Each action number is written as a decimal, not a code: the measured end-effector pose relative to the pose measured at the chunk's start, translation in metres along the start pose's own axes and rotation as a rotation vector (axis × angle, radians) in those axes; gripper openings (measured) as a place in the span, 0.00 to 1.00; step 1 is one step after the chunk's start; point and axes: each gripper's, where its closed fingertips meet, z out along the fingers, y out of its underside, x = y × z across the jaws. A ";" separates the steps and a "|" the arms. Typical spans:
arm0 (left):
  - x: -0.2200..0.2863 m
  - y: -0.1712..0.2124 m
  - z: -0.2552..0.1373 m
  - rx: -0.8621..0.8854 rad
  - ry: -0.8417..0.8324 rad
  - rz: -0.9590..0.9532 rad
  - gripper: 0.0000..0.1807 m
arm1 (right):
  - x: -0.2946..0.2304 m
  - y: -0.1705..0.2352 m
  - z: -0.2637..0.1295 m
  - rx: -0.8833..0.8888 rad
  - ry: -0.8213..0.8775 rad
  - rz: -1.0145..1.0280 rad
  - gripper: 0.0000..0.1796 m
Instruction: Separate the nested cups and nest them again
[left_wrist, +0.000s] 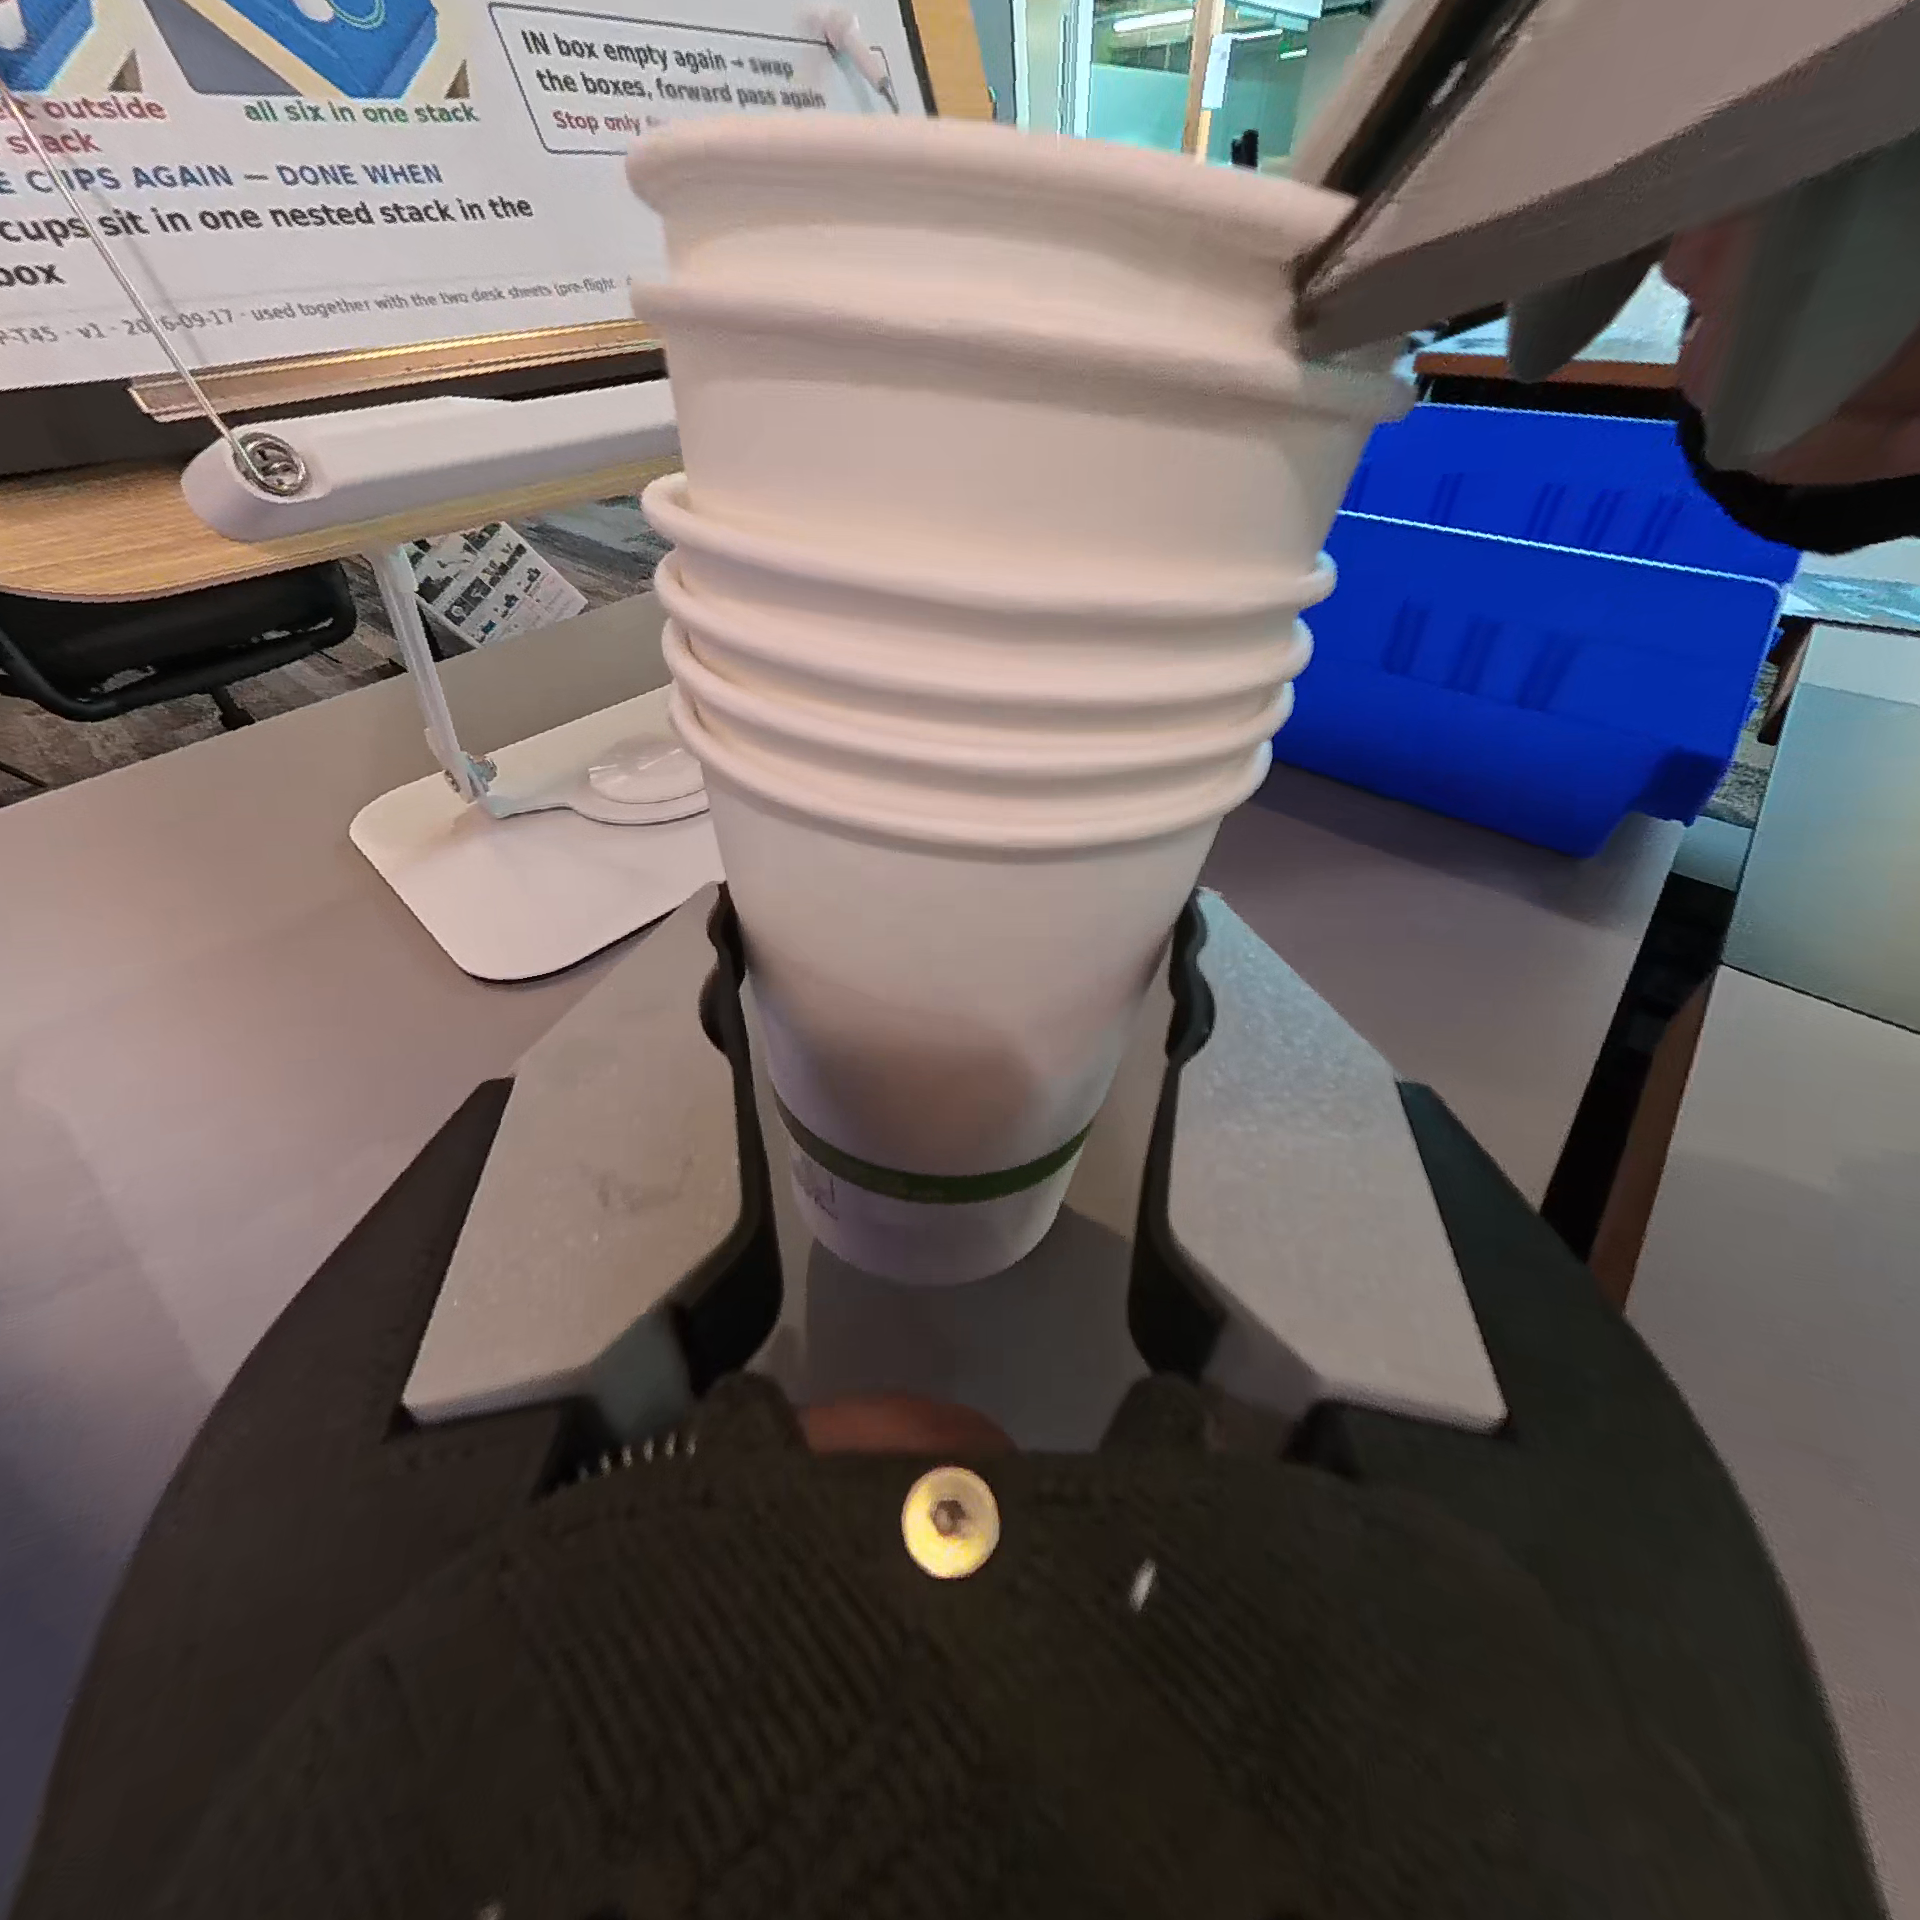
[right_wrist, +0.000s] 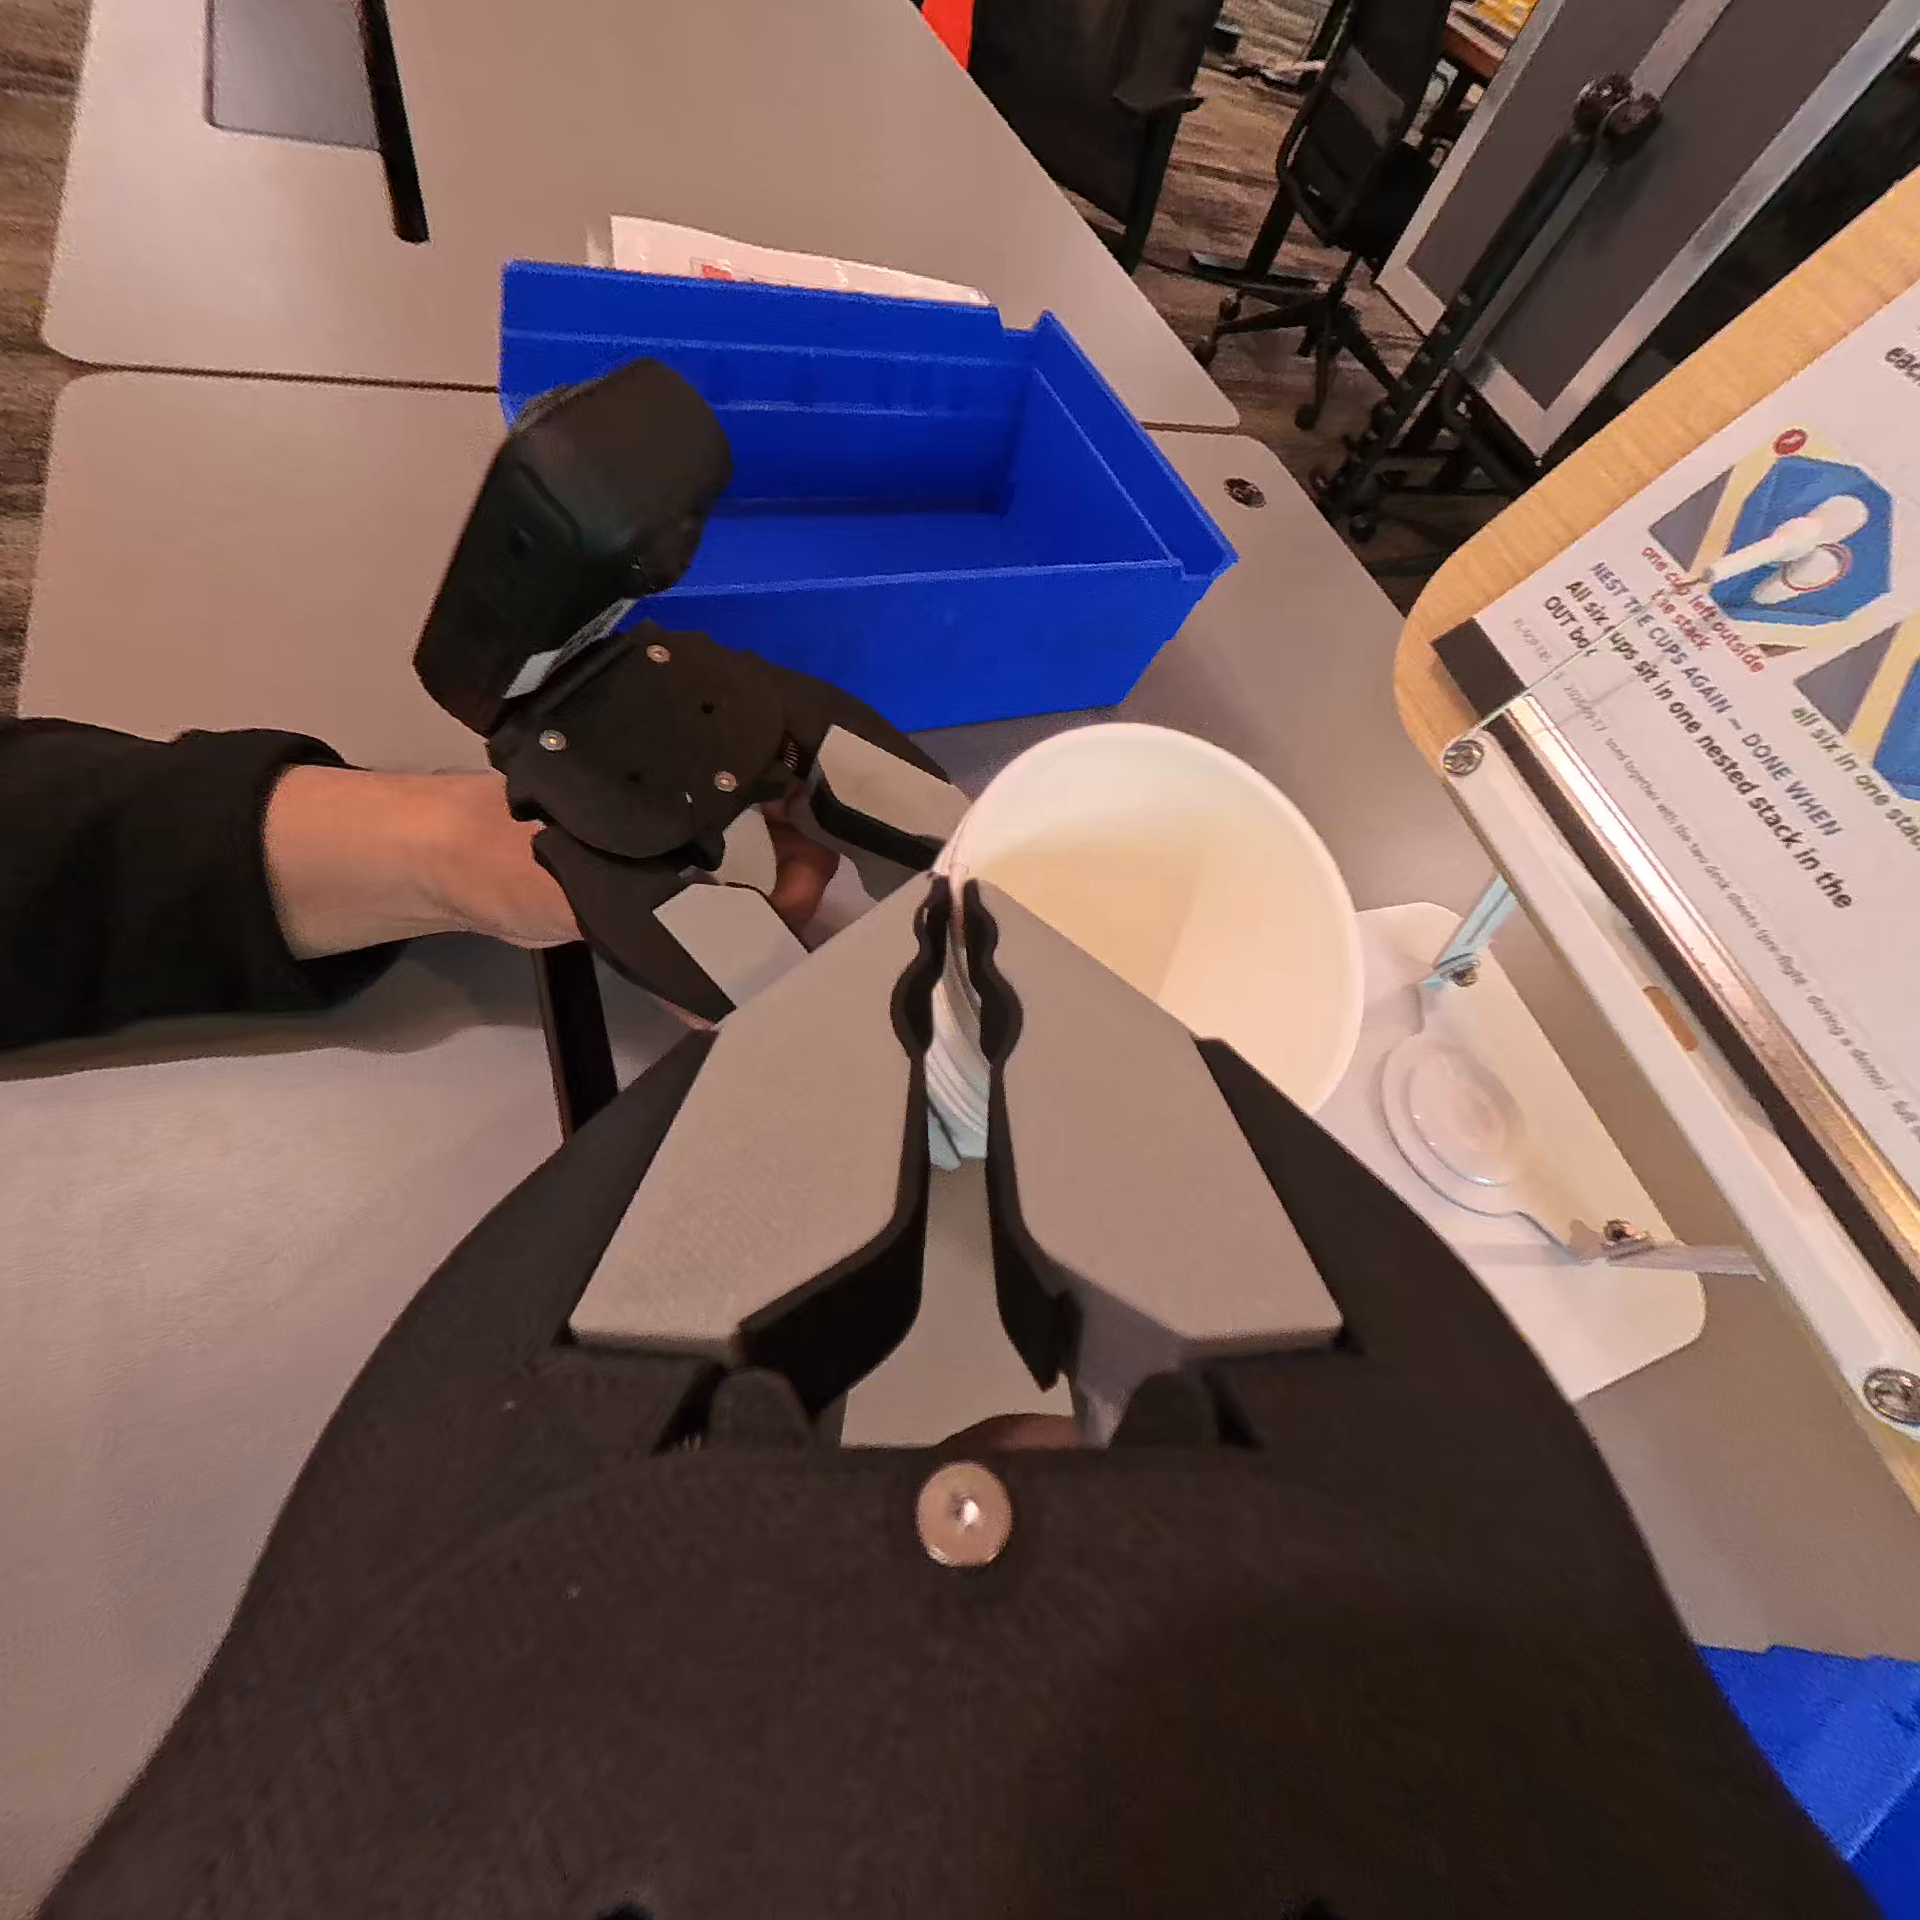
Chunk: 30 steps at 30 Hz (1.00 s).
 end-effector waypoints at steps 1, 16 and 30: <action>0.000 -0.001 0.000 0.004 0.001 0.001 0.45 | -0.002 -0.001 0.000 0.001 -0.012 0.009 0.00; 0.009 -0.007 -0.001 0.036 0.048 -0.033 0.45 | -0.010 0.003 0.006 -0.062 -0.083 0.073 0.00; 0.009 -0.006 0.002 0.038 0.022 -0.038 0.46 | -0.012 0.006 0.006 -0.034 -0.134 0.183 0.00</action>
